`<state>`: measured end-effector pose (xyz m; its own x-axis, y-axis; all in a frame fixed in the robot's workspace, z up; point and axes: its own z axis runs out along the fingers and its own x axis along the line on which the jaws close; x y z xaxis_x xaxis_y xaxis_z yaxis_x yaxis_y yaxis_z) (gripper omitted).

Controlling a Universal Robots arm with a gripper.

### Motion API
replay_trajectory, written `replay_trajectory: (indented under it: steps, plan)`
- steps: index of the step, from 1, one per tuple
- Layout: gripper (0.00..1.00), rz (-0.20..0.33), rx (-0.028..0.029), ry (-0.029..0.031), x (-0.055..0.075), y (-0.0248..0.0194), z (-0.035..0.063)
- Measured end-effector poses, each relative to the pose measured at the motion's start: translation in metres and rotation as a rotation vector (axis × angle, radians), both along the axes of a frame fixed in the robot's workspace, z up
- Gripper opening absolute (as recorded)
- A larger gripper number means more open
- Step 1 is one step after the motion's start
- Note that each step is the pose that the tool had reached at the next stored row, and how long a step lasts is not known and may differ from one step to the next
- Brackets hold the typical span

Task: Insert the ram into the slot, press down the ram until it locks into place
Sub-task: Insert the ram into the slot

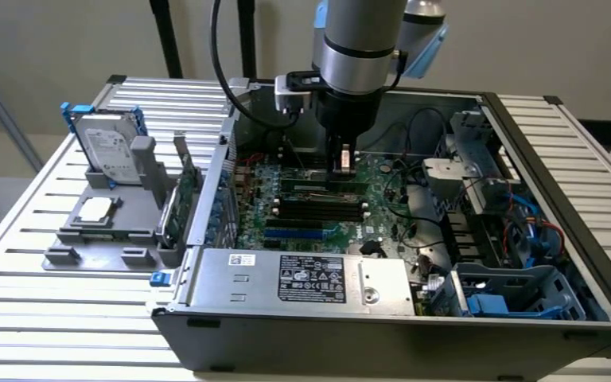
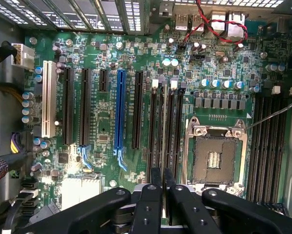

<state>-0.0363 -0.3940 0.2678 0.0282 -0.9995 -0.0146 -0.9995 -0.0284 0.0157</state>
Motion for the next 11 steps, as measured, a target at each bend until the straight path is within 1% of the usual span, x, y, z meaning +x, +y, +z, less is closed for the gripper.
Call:
replay_trajectory:
  steps: [11]
  plan:
    - [0.13,0.000,0.0000,0.0000,0.0000,-0.0001,0.0000]
